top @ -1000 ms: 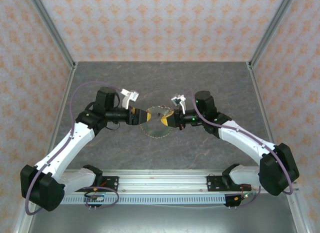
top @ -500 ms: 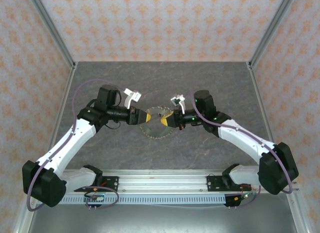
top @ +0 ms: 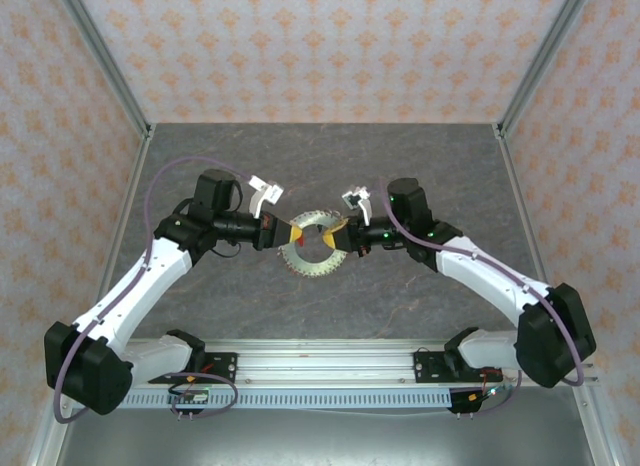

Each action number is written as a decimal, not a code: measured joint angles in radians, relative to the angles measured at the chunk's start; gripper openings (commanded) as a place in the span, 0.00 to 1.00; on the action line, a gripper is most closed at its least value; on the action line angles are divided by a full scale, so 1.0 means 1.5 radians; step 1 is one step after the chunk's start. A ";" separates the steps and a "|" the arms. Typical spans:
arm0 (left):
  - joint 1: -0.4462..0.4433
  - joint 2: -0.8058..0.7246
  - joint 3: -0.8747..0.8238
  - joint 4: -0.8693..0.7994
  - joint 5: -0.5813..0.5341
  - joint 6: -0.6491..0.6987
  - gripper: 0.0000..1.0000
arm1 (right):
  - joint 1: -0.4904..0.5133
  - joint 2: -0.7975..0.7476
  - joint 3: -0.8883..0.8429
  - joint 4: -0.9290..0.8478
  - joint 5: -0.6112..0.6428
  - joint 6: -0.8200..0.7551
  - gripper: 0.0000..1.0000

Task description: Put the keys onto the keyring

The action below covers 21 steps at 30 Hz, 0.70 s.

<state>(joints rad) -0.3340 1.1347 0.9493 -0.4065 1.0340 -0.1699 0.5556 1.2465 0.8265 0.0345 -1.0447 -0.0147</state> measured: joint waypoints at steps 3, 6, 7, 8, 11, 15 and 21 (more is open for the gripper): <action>0.000 -0.029 -0.026 0.036 -0.021 -0.023 0.00 | 0.002 -0.065 -0.034 0.009 0.083 -0.012 0.29; 0.001 -0.062 -0.054 0.078 -0.053 -0.038 0.00 | 0.000 -0.153 -0.090 0.024 0.171 -0.022 0.30; 0.001 -0.072 -0.062 0.091 -0.060 -0.040 0.00 | 0.000 -0.184 -0.112 0.033 0.198 -0.026 0.30; 0.000 -0.081 -0.068 0.102 -0.068 -0.041 0.00 | 0.000 -0.212 -0.134 0.045 0.223 -0.030 0.30; 0.000 -0.097 -0.077 0.129 -0.083 -0.041 0.00 | 0.000 -0.279 -0.195 0.081 0.263 -0.061 0.25; 0.000 -0.114 -0.083 0.155 -0.098 -0.029 0.00 | 0.035 -0.336 -0.257 0.109 0.293 -0.128 0.18; 0.000 -0.130 -0.090 0.200 -0.123 -0.025 0.00 | 0.182 -0.337 -0.276 0.151 0.395 -0.259 0.14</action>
<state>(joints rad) -0.3336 0.9390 0.8143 -0.1066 0.8497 -0.2081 0.8284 0.7403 0.4126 0.2604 -0.4519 -0.4030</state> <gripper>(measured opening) 0.087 0.141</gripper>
